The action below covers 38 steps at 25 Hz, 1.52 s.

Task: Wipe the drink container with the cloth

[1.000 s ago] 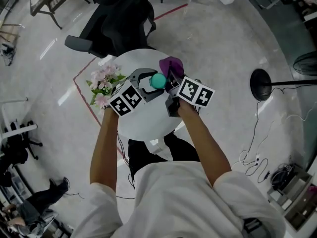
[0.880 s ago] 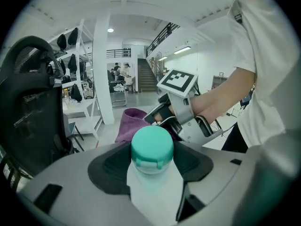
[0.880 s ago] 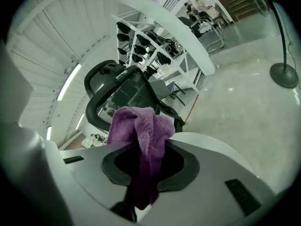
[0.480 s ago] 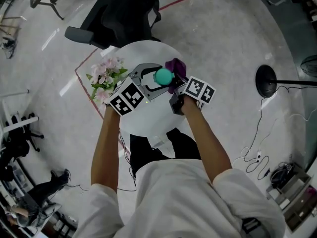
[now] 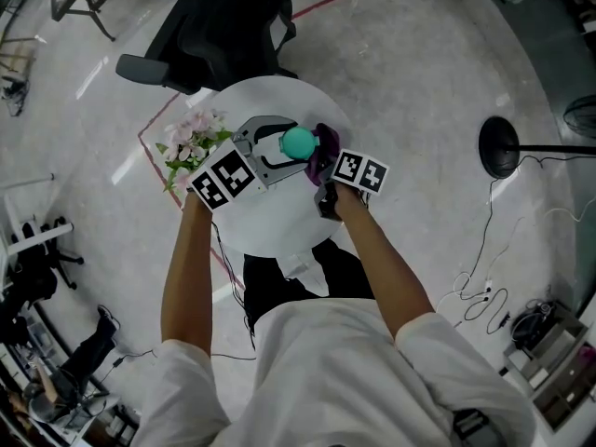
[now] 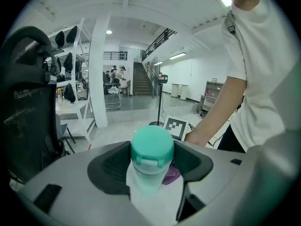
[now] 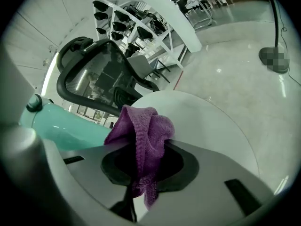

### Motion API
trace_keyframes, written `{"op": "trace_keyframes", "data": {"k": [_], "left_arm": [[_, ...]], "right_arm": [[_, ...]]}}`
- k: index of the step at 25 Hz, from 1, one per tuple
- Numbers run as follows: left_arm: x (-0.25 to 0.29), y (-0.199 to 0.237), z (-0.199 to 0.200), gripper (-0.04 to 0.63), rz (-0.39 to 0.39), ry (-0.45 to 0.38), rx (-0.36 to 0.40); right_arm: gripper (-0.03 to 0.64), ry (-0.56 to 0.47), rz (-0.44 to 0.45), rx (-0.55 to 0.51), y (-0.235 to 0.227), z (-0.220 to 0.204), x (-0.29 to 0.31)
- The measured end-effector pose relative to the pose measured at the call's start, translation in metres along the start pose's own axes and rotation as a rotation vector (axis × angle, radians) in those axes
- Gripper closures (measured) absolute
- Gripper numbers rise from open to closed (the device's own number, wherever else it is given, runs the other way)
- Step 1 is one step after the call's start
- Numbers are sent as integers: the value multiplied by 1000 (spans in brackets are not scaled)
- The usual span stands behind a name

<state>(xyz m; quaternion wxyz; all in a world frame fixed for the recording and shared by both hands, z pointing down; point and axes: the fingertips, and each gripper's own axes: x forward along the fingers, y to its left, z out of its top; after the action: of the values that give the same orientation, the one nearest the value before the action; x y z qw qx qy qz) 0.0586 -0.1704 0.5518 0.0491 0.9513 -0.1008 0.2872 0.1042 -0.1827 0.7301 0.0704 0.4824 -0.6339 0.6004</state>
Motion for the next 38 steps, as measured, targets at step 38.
{"op": "trace_keyframes", "data": {"k": [38], "left_arm": [[-11, 3, -6, 247, 1002, -39, -681]], "right_arm": [[523, -236, 137, -269, 65, 70, -204]]}}
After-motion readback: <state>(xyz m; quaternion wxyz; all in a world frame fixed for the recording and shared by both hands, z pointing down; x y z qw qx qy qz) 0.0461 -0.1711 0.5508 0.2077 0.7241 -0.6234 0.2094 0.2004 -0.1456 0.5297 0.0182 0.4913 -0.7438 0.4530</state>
